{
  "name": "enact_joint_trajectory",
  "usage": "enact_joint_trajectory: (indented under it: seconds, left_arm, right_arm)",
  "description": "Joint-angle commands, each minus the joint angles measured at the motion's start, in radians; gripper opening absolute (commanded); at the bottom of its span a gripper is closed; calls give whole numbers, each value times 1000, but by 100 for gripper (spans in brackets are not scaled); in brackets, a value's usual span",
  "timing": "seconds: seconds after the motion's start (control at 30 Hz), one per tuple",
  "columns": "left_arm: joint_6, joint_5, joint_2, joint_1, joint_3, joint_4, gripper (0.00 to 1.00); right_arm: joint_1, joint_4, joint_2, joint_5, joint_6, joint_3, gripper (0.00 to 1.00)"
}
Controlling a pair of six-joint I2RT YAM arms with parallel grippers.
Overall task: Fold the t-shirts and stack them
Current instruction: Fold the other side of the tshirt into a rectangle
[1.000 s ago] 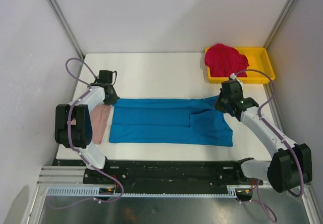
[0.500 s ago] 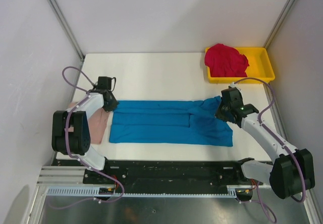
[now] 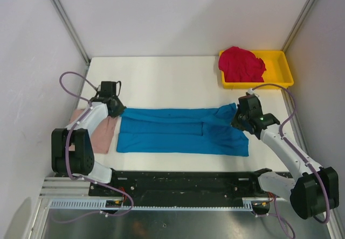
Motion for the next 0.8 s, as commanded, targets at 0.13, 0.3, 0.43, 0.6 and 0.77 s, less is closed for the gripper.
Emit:
enact_joint_trajectory:
  seconds: [0.13,0.3,0.43,0.6,0.77]
  left_arm:
    - [-32,4,-50,9,-63,5,0]
    - [-39,-7,-61,13,-90,6,0]
    - [-39,-9,-79,21,-86,4,0]
    - [-39,-12,-106,28,-87,4,0]
    - [-44,0,-102,28,-108,3,0]
  right_arm:
    - [6,-53,-60,29,16,-13,0]
    - [6,-54,-74,20,25,-42,0]
    - [6,-55,-88,15,25,-44,0]
    - [8,-63,-87,17,29,-47,0]
    - [9,-58,-88,19,31,-67,0]
